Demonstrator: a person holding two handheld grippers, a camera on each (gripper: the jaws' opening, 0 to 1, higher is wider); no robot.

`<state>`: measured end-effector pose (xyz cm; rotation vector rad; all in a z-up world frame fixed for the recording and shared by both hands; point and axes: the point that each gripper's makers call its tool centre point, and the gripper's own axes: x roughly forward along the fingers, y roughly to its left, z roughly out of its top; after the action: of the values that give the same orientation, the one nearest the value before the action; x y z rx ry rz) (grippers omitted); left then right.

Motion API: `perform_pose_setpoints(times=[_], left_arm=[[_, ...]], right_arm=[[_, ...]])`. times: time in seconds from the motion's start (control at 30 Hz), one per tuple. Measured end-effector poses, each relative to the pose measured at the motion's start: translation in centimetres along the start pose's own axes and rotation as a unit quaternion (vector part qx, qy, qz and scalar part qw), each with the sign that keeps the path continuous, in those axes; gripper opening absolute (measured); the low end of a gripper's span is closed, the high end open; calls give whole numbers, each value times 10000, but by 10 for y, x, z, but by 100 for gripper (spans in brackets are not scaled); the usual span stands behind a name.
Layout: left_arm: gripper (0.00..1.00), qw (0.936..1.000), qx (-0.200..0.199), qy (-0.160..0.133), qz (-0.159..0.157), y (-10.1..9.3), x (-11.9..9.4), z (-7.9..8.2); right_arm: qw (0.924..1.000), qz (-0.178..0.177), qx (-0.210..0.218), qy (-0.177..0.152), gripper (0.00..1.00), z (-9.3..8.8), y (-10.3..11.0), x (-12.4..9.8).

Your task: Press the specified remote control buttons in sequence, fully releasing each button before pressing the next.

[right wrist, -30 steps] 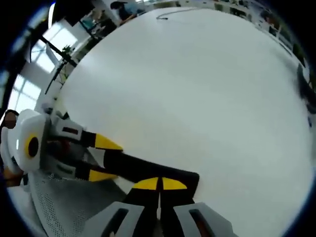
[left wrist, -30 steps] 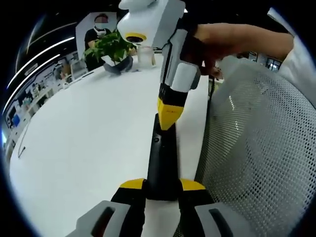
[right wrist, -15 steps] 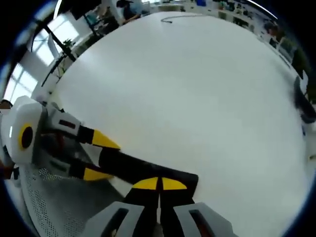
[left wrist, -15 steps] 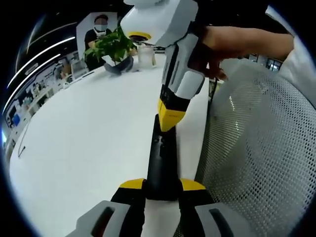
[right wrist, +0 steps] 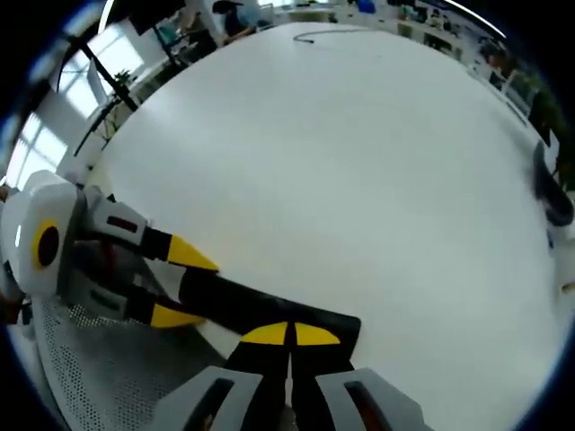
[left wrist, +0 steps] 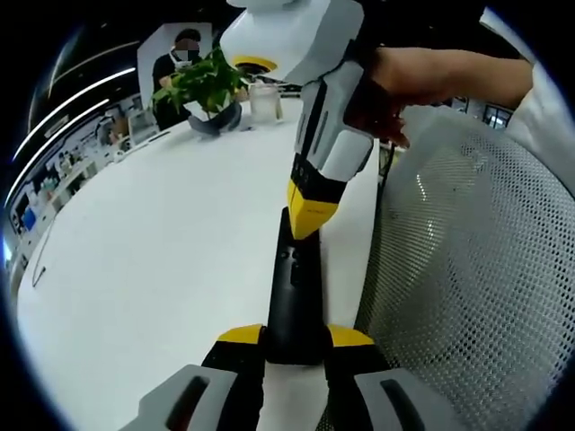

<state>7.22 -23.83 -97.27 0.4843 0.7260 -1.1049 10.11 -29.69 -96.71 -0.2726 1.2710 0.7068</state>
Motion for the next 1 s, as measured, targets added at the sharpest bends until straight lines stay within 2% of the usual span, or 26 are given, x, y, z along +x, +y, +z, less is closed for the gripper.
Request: perform_pose_setpoints(times=[0.53,0.9,1.0], left_arm=[[24,9996,-34,297,19,0,-6,-6],[24,9997,46,224,-39,-1,-6,-5],[24,9998,56,211,-45,-1,-6,-5]], right_arm=[[9998,-145,65,106,0,0,1,1],[9996,23,277,-105,0,-1,-1,-2],[9998,26,161,-91,0,0,-1,-2]])
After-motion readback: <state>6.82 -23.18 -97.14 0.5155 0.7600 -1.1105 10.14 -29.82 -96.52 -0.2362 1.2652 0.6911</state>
